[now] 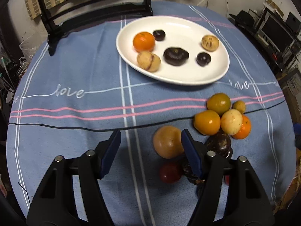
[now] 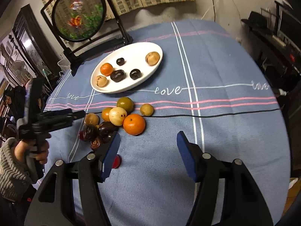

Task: Organize fruits
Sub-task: 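Open both grippers to drop the plum and spotted fruit onto the plate, then move the left gripper to the dark brown round fruit in the cluster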

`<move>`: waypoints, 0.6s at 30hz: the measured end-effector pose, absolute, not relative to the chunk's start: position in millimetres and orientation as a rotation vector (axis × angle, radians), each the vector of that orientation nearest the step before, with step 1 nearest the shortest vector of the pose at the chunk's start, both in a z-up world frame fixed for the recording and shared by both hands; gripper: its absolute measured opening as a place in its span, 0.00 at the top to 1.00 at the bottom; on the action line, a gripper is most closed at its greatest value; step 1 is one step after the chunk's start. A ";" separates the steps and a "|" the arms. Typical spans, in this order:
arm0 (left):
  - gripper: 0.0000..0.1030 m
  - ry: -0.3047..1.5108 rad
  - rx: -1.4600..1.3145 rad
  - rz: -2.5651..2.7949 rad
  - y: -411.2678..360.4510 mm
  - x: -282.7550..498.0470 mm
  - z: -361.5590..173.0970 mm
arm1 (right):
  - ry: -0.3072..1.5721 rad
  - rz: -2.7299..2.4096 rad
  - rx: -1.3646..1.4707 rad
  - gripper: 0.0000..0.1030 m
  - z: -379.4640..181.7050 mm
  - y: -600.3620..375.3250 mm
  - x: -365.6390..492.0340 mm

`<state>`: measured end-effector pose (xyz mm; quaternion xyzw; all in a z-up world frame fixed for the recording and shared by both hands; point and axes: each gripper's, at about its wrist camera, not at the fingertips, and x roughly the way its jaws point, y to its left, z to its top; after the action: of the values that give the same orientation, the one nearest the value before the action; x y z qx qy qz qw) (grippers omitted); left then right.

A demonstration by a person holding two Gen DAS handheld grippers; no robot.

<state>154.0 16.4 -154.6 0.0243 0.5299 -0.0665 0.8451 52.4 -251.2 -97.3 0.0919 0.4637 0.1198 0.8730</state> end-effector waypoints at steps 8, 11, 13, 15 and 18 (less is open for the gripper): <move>0.26 1.156 0.068 -0.179 9.1 162.4 -176.5 | 0.974 0.180 0.214 0.38 -96.5 -263.3 41.5; 0.17 1.162 0.065 -0.178 15.5 162.8 -181.1 | 0.977 0.181 0.207 0.38 -95.8 -261.1 40.6; 0.17 1.164 0.031 -0.173 26.1 159.7 -180.8 | 0.976 0.188 0.200 0.38 -95.3 -259.2 40.5; 0.17 1.152 0.020 -0.154 35.8 154.1 -177.4 | 0.977 0.194 0.197 0.38 -95.0 -257.9 41.1; 0.18 1.134 0.025 -0.116 49.8 144.8 -170.5 | 0.974 0.206 0.196 0.38 -94.8 -257.1 41.2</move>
<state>144.8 49.8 -170.5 0.0118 0.5369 -0.0548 0.8418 41.2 -257.1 -94.8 0.0936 0.4665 0.0985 0.8740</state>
